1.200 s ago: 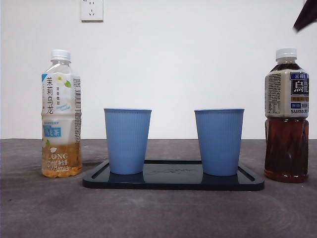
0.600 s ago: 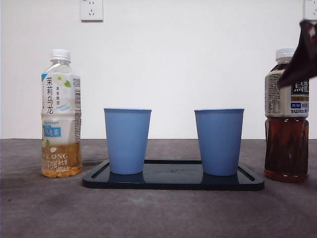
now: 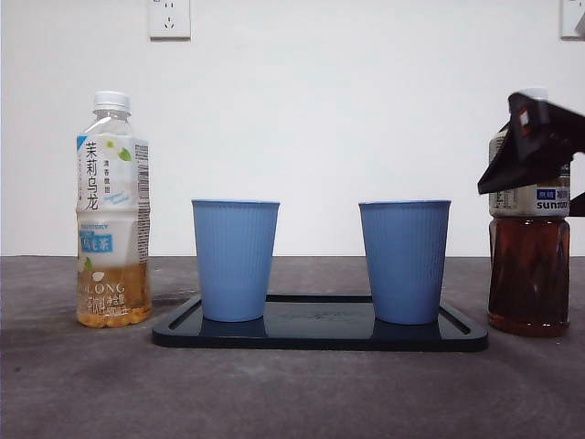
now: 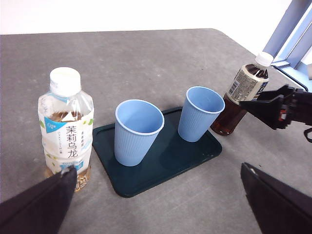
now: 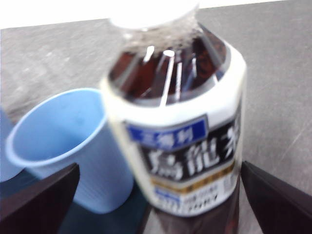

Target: Pour the drink into the cup

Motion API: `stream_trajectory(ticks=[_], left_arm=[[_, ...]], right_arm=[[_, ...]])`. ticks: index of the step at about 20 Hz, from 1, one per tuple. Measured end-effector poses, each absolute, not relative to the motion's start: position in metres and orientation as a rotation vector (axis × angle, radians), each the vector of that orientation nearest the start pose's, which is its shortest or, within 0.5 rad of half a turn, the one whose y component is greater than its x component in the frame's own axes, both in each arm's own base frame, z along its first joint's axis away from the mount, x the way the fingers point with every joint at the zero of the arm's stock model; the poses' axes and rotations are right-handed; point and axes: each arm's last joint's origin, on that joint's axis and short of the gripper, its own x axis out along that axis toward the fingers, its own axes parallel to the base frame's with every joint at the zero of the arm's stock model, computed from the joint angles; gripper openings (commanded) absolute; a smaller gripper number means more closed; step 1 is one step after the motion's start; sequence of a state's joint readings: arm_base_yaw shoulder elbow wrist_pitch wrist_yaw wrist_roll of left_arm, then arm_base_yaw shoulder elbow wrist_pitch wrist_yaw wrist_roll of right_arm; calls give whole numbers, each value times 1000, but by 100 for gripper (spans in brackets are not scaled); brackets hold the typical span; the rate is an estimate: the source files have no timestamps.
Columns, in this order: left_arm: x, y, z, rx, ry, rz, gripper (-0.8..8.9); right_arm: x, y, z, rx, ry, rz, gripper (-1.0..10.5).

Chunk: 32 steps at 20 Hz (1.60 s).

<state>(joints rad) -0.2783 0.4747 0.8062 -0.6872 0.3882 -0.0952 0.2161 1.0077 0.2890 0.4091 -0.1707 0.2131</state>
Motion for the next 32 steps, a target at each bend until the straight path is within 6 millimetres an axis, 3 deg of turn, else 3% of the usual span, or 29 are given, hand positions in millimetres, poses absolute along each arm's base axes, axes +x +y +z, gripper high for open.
stream_trajectory(ticks=[4, 12, 20, 26, 32], left_arm=[[80, -34, 328, -111, 393, -642, 526], [80, -34, 328, -111, 393, -642, 526], [80, -34, 328, -110, 392, -642, 526], [80, -34, 329, -109, 376, -643, 526], [80, -34, 329, -109, 374, -643, 526]], right_arm=[[203, 49, 166, 182, 365, 331, 522], [220, 51, 150, 150, 322, 299, 242], [213, 52, 155, 125, 355, 328, 233], [206, 68, 187, -15, 521, 310, 233], [199, 100, 247, -333, 611, 203, 230]])
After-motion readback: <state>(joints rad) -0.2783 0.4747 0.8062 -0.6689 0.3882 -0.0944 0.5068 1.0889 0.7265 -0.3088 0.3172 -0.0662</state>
